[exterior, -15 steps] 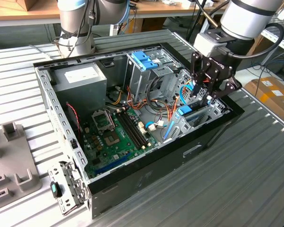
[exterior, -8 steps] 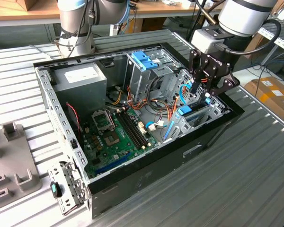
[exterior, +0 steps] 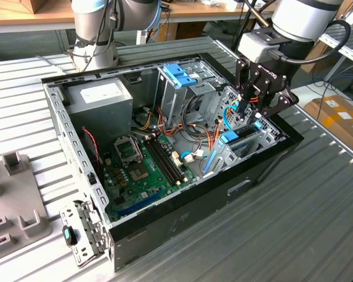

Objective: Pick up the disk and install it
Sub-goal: 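Insert the first disk wire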

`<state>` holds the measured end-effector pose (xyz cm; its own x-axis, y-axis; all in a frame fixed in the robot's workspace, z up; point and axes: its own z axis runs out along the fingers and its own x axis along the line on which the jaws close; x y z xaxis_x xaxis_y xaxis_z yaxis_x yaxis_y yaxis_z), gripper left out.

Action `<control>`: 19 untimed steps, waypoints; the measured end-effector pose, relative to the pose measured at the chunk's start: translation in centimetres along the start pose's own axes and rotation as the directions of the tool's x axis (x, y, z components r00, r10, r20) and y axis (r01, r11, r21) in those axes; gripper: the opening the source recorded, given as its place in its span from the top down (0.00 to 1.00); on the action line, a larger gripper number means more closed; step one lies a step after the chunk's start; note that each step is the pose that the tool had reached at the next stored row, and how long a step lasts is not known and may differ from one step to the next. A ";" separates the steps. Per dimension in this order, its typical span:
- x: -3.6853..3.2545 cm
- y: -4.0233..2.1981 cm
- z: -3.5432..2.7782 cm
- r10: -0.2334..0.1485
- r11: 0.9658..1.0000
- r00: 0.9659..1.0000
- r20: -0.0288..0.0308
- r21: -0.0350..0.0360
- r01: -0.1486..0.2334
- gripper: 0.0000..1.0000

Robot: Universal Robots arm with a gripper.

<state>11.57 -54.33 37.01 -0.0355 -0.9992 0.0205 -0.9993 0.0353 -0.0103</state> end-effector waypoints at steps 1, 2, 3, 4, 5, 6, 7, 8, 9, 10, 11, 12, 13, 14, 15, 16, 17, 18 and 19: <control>-0.20 -0.11 0.00 0.000 1.000 1.000 0.000 0.000 0.000 0.58; -0.35 -0.34 0.00 0.000 1.000 1.000 0.000 0.000 0.000 0.58; -0.44 -0.64 0.01 0.000 1.000 1.000 0.000 0.000 0.000 0.58; -0.53 -0.92 0.03 0.000 1.000 1.000 0.000 0.000 0.000 0.58; -0.59 -1.13 0.10 0.000 1.000 1.000 0.000 0.000 0.000 0.58; -0.59 -1.15 0.22 -0.001 1.000 1.000 0.000 0.000 0.001 0.58; -0.59 -1.15 0.32 -0.002 1.000 1.000 0.000 0.000 0.002 0.58; -0.59 -1.16 0.39 -0.004 1.000 1.000 0.000 0.000 0.004 0.58; -0.59 -1.16 0.47 -0.005 1.000 1.000 0.000 0.000 0.005 0.58; -0.60 -1.17 0.53 -0.006 1.000 1.000 0.000 0.000 0.006 0.58; -0.61 -1.24 0.59 -0.008 1.000 1.000 -0.001 0.000 0.008 0.58; -0.61 -1.34 0.62 -0.009 1.000 1.000 -0.002 0.000 0.009 0.58; -0.63 -1.53 0.69 -0.010 1.000 1.000 -0.003 0.000 0.010 0.58; -0.66 -1.72 0.76 -0.012 1.000 1.000 -0.004 0.000 0.012 0.58; -0.70 -1.88 0.79 -0.013 1.000 1.000 -0.006 0.000 0.013 0.58; -0.71 -1.96 0.80 -0.013 1.000 1.000 -0.006 0.000 0.013 0.58; -0.72 -2.00 0.83 -0.014 1.000 1.000 -0.006 0.000 0.014 0.58; -0.72 -2.00 0.87 -0.014 1.000 1.000 -0.006 0.000 0.014 0.58; -0.72 -2.00 0.89 -0.014 1.000 1.000 -0.007 0.000 0.014 0.58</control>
<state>13.60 -53.70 36.14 -0.0220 -0.9994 0.0273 -0.9997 0.0217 -0.0104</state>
